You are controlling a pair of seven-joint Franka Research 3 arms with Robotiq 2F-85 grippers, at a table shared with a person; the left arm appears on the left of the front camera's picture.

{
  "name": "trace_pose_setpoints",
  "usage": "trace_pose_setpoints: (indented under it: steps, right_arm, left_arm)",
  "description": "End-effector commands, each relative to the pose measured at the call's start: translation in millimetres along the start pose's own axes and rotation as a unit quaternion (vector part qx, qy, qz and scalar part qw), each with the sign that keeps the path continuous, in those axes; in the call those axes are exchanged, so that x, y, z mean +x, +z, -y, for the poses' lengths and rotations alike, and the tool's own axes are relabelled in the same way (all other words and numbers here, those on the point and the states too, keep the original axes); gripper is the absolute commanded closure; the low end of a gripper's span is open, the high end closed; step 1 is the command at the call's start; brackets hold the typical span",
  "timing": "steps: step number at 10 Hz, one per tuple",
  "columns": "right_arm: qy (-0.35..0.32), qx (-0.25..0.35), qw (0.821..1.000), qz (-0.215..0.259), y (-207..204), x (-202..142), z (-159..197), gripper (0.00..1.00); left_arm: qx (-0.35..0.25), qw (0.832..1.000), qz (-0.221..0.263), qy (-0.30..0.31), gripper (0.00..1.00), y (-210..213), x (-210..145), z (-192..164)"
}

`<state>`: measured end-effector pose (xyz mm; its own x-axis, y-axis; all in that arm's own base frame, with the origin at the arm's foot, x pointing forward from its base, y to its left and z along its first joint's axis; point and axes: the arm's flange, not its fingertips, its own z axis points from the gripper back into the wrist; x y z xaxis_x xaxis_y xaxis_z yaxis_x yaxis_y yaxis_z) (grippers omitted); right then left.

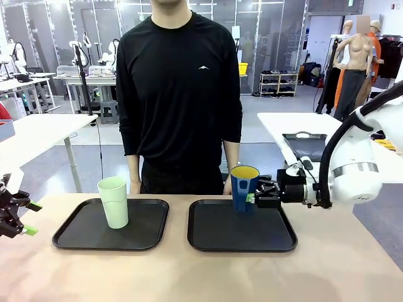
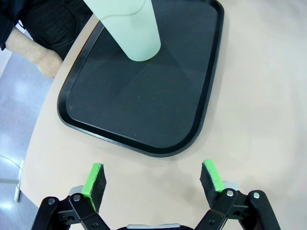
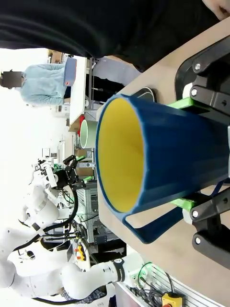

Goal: Sort and store the cups by type.
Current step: Pick up the Handle plastic cup and place it into the empty Flat Tray.

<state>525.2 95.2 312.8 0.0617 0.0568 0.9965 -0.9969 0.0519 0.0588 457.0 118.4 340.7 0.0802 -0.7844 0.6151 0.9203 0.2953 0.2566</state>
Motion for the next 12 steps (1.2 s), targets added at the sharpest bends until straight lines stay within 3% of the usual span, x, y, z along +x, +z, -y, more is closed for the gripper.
trace_pose_setpoints:
  steps: [1, 7, 12]
  right_arm:
    - [-0.007, -0.003, 1.0, 0.009, -3.3, 1.0, 6.9, 0.28]
    - [0.012, -0.033, 0.999, 0.006, -3.7, -79.4, 34.6, 0.28]
    - [0.02, -0.059, 0.998, -0.009, -0.5, -105.0, 45.7, 0.28]
  left_arm:
    - [0.002, 1.0, 0.012, -0.002, 0.0, 0.7, 0.8, -0.7]
    - [0.002, 1.0, 0.012, -0.002, 0.0, 0.7, 0.8, -0.7]
    - [0.002, 1.0, 0.012, -0.002, 0.0, 0.7, 0.8, -0.7]
